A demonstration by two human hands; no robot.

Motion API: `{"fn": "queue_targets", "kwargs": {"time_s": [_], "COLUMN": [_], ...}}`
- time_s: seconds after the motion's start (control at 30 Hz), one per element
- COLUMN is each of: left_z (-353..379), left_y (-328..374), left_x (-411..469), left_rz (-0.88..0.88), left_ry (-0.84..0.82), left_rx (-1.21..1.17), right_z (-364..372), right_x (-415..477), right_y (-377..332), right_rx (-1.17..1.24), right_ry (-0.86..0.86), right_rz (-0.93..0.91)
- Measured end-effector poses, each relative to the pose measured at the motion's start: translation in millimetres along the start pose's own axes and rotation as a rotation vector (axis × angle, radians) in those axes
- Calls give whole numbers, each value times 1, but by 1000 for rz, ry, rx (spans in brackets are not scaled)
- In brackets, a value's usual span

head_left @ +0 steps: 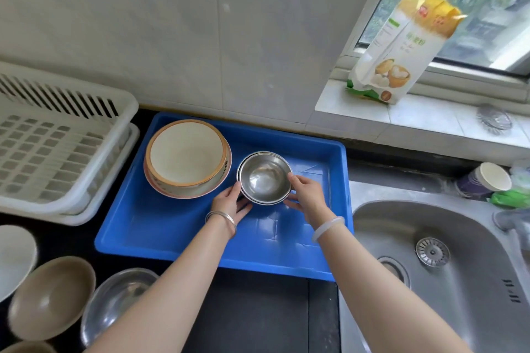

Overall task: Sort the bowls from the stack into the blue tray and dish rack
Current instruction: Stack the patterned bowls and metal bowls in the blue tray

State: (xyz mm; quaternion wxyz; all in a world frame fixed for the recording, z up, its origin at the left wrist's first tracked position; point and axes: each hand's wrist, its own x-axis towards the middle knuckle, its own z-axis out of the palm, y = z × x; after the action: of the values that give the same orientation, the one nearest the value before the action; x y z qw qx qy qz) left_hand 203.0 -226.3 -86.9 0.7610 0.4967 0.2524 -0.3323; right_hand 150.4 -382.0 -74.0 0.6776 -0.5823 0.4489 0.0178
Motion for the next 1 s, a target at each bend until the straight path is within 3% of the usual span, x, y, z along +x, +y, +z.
{"fn": "queue_targets", "kwargs": {"time_s": [0.7,1.0], "left_z": [26,17], "left_y": [9,10], "left_x": [17,-15], "left_rz": [72,90], "left_ry": [79,107], "left_rx": [-219,-9], "right_z": [19,4], "right_x": [25,-4], "right_y": [-16,-14], "right_rx": [82,-13], "right_ry": [-17,-13], "right_rz": [-5,-37]}}
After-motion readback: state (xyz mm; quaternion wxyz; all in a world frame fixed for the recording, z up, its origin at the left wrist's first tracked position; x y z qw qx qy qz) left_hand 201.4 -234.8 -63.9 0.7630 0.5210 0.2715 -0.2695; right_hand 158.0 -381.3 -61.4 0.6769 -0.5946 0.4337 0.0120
